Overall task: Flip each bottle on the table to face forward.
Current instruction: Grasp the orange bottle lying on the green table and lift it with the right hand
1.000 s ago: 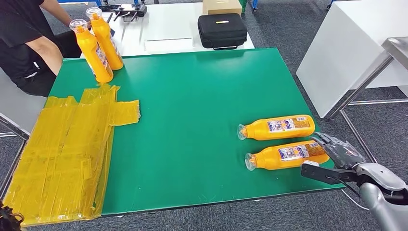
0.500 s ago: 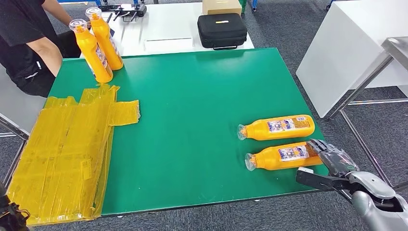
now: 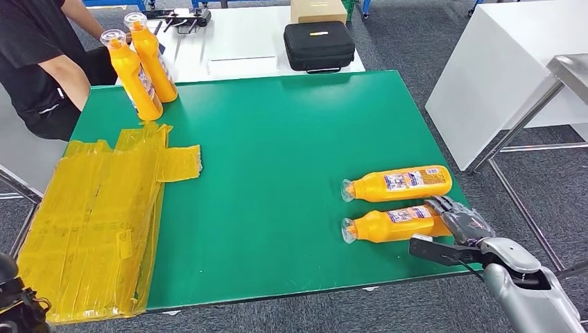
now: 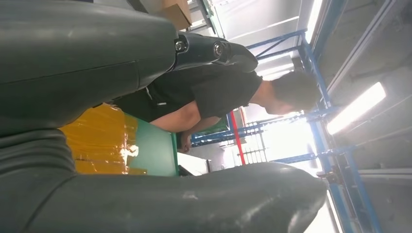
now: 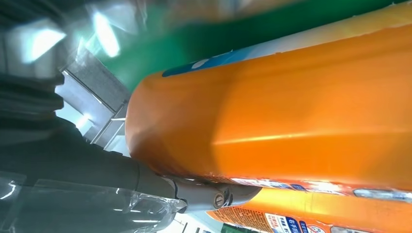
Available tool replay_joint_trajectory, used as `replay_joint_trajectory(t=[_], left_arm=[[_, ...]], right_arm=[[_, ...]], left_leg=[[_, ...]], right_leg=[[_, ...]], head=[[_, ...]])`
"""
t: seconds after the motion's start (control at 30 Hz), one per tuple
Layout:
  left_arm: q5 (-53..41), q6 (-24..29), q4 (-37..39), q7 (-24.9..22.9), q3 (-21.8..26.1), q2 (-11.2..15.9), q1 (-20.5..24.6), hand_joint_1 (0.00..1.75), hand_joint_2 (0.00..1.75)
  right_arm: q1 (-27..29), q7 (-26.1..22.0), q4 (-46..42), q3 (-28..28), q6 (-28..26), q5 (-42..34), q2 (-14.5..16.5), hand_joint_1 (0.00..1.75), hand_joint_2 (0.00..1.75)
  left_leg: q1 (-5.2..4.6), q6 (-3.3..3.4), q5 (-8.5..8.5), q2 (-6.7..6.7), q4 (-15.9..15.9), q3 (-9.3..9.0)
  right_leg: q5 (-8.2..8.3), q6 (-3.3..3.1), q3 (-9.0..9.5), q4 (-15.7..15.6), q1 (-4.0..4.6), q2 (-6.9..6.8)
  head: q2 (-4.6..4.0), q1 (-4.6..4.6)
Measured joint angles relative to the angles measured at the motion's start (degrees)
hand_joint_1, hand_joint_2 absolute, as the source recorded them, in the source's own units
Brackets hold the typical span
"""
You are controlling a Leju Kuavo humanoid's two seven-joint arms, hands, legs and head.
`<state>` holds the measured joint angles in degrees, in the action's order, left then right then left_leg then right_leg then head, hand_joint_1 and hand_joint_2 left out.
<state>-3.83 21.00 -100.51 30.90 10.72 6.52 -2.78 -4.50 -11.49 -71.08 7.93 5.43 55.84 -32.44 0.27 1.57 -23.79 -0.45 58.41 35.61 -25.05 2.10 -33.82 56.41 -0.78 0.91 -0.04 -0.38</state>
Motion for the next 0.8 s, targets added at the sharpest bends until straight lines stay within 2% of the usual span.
replay_joint_trajectory(t=[0.23,0.5,0.67,0.73,0.8], left_arm=[[0.76,1.04,1.77,0.53,-0.99,0.03,1.63,0.0,0.0],[1.56,1.69,3.64,0.81,-1.67,0.28,4.04,0.0,0.0],[5.1,-0.81,5.42,-0.13,-2.27,0.89,5.87,0.0,0.0],[9.85,-4.59,6.04,-1.89,-2.46,1.14,6.07,0.0,0.87],[16.02,-9.35,6.78,-3.95,-2.5,1.4,6.08,0.0,1.75]], right_arm=[[-1.38,-0.87,1.69,0.53,-0.47,0.89,0.61,1.75,1.75],[-5.92,-2.32,6.86,2.4,-0.94,2.56,1.51,1.75,1.75],[-7.5,-3.85,9.12,3.57,-1.74,0.77,1.64,1.75,1.75],[-7.02,-6.14,8.62,3.41,-0.24,-4.55,1.61,1.75,1.75],[-5.22,-9.73,6.26,2.72,4.45,-14.05,1.55,1.75,1.75]], left_leg=[[0.0,0.0,-0.01,0.0,0.0,-0.15],[0.01,0.0,-0.01,0.08,0.0,-0.33],[0.01,-0.02,-0.02,0.19,0.0,-0.48],[0.01,-0.02,-0.02,0.19,0.0,-0.52],[0.01,-0.01,-0.01,0.16,0.0,-0.49]], right_leg=[[0.0,0.0,0.15,0.0,0.01,0.0],[0.02,-0.03,0.3,0.0,0.06,0.03],[0.06,-0.08,0.4,-0.01,0.06,0.11],[0.06,-0.08,0.44,-0.02,0.05,0.11],[0.06,-0.08,0.47,-0.02,0.05,0.09]], head=[[0.0,0.0],[0.0,0.01],[0.0,0.01],[0.0,0.01],[0.0,0.01]])
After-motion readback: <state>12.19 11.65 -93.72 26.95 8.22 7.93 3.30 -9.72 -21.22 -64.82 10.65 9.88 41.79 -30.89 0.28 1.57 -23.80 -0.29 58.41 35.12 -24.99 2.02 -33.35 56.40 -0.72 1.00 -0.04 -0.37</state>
